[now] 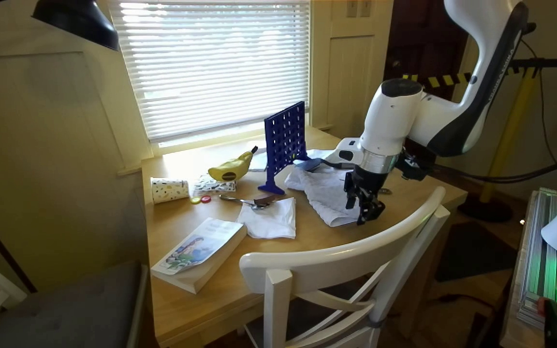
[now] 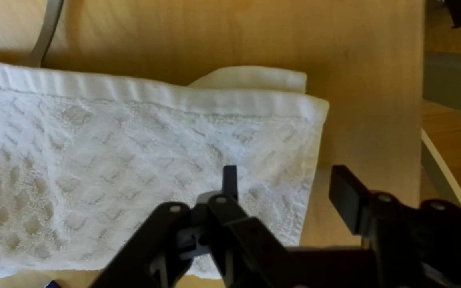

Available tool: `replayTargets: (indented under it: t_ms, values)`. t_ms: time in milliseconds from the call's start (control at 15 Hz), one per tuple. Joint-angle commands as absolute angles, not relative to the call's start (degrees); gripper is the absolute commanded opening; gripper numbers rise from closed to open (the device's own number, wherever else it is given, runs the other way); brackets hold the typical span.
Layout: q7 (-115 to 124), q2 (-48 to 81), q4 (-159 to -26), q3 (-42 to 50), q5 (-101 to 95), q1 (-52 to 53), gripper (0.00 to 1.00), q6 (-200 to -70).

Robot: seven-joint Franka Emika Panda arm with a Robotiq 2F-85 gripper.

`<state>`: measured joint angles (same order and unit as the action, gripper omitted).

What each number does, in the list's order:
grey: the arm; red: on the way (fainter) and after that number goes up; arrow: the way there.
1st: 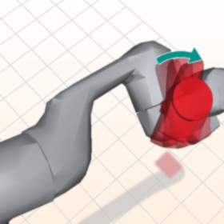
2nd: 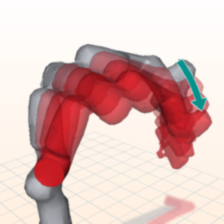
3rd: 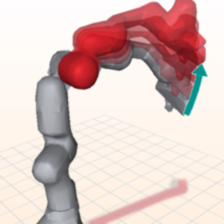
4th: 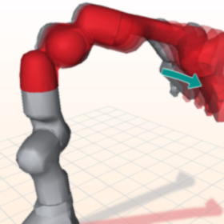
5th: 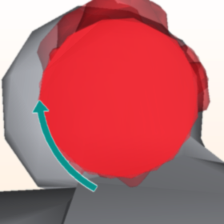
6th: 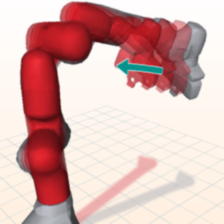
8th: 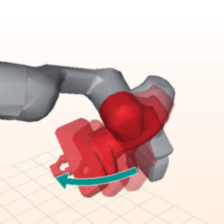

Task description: Remove the white cloth from the blue object, put it on the table and fold it

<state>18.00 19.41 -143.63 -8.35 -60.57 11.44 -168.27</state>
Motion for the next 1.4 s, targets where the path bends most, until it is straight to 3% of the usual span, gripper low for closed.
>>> replayTargets:
  t_ms: [0, 67, 133, 267, 467, 1000, 1333]
  values:
    - [21.3, 22.0, -141.0, -6.7, -63.4, 13.8, 0.51, -167.6]
    - [21.4, 22.4, -140.8, -6.5, -63.4, 14.1, 0.46, -167.6]
    - [21.5, 22.7, -140.5, -6.2, -63.4, 14.5, 0.25, -167.6]
    - [21.5, 22.9, -140.3, -5.8, -63.4, 15.1, 0.21, -167.6]
    - [21.0, 22.3, -141.0, -6.1, -62.3, 15.6, 0.01, -167.2]
    - [7.0, 16.8, -150.0, -12.9, -48.7, 10.2, 0.01, -170.3]
    - [-12.7, 11.0, -158.9, -31.4, -33.3, -6.1, 0.01, -171.5]
